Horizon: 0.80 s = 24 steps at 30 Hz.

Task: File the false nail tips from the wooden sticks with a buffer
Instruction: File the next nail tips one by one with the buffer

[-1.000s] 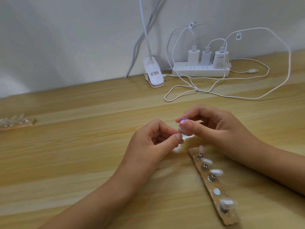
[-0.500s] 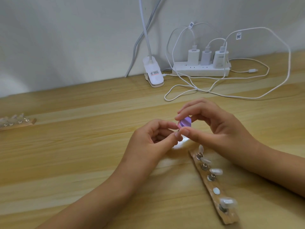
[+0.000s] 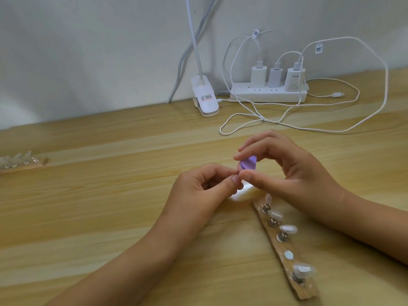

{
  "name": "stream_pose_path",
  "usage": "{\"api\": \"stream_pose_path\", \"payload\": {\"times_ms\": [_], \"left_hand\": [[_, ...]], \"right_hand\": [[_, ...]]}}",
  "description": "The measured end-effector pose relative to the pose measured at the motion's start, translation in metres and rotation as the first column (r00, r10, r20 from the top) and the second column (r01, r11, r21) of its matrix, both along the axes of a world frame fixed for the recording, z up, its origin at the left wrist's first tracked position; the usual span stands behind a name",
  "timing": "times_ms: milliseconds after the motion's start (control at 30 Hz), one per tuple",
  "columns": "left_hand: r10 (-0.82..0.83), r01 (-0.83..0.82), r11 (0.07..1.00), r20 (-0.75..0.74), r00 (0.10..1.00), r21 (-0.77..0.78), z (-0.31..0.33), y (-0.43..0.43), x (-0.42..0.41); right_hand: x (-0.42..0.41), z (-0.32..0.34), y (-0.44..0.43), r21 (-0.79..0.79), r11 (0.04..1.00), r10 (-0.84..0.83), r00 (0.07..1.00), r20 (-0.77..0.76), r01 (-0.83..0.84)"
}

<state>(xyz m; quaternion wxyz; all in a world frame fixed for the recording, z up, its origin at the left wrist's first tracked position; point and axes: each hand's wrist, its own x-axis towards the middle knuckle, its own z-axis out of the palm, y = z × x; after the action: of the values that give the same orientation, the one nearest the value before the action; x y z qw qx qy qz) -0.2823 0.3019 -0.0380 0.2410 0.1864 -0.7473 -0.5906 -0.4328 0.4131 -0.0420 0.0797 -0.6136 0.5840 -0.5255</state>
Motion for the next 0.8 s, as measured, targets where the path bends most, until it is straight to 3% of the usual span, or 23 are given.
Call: {"api": "stream_pose_path", "payload": {"times_ms": [167, 333, 533, 800], "left_hand": [[0.014, -0.014, 1.000, -0.008, 1.000, 0.009, -0.0018, -0.0003, -0.0001], [0.014, -0.012, 0.996, -0.031, 0.999, 0.088, -0.0006, -0.0009, 0.0000], [0.007, -0.002, 0.994, -0.042, 0.999, 0.112, -0.0010, -0.0006, -0.0003], [-0.006, 0.009, 0.997, -0.037, 0.999, 0.072, -0.0013, 0.0010, 0.0008]], "right_hand": [[-0.0001, -0.0018, -0.0002, -0.011, 0.999, 0.037, 0.999, -0.022, -0.037], [-0.0083, -0.0009, -0.0030, 0.036, 0.999, -0.042, 0.981, 0.189, 0.036], [-0.0073, 0.0036, -0.0008, 0.046, 0.999, -0.001, 0.898, 0.439, -0.022], [-0.0002, 0.0050, 0.0007, 0.009, 0.995, 0.088, 0.911, 0.402, -0.100]]}}
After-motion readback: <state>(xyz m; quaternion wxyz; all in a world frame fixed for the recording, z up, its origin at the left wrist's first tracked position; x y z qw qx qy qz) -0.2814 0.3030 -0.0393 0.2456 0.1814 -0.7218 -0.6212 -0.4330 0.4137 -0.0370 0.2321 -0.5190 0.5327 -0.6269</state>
